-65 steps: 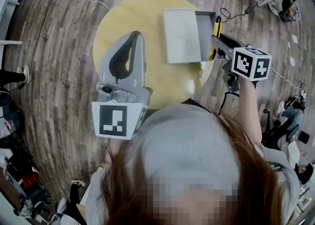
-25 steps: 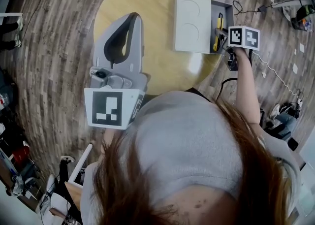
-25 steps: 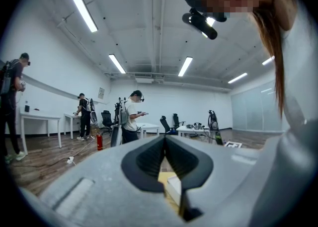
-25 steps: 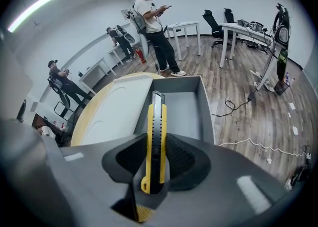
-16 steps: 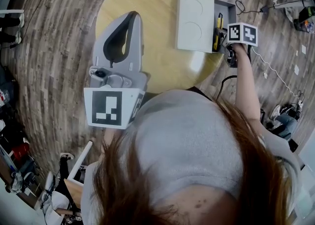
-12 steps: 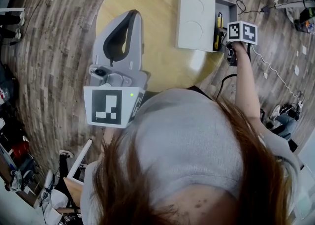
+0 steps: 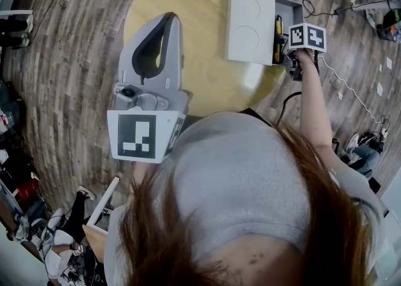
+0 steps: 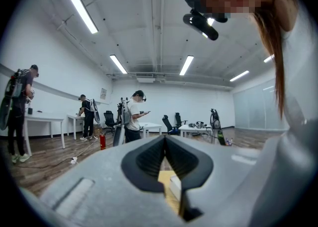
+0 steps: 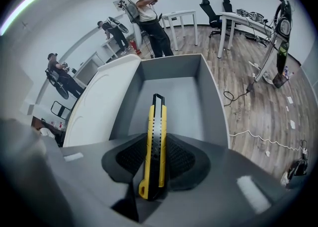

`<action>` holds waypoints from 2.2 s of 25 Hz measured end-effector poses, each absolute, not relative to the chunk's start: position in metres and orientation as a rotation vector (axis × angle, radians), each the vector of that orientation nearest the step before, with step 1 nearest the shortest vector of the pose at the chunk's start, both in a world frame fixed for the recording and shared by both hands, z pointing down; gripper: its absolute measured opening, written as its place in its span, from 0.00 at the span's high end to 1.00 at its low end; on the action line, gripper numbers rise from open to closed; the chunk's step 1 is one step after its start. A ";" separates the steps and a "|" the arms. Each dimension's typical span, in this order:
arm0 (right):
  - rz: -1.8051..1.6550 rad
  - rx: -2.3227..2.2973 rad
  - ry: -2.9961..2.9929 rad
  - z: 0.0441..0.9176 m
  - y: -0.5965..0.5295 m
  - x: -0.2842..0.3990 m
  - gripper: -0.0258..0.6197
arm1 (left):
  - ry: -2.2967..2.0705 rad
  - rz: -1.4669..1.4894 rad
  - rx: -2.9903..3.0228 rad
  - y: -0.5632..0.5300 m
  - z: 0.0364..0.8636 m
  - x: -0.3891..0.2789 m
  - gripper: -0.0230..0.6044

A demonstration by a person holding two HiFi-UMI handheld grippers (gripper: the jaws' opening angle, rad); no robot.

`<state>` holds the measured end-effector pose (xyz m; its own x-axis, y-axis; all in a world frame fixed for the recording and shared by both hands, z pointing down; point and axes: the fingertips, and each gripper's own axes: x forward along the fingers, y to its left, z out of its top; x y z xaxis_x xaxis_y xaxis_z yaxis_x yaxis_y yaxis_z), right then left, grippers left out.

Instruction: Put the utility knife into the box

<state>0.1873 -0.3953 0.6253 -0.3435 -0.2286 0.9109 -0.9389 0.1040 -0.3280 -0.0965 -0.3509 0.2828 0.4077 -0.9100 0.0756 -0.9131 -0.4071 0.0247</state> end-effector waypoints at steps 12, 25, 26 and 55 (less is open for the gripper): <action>1.250 1.118 -1.660 0.629 -0.394 0.184 0.77 | -1.660 0.073 2.603 -0.352 0.277 -0.092 0.97; 1.155 1.130 -1.757 0.613 -0.396 0.180 0.67 | -1.632 0.071 2.639 -0.350 0.270 -0.086 0.97; 1.121 1.161 -1.771 0.604 -0.398 0.184 0.67 | -1.633 0.072 2.641 -0.350 0.270 -0.087 0.97; -0.242 1.390 -3.025 0.190 -0.302 0.107 0.96 | -1.627 0.009 2.739 -0.304 0.252 -0.049 0.97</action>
<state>0.1068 -0.3021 0.1897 -0.6373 -0.7334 -0.2364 -0.7617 0.6461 0.0491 -0.0488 -0.3044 0.2520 0.4787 -0.8778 -0.0175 -0.8775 -0.4778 -0.0411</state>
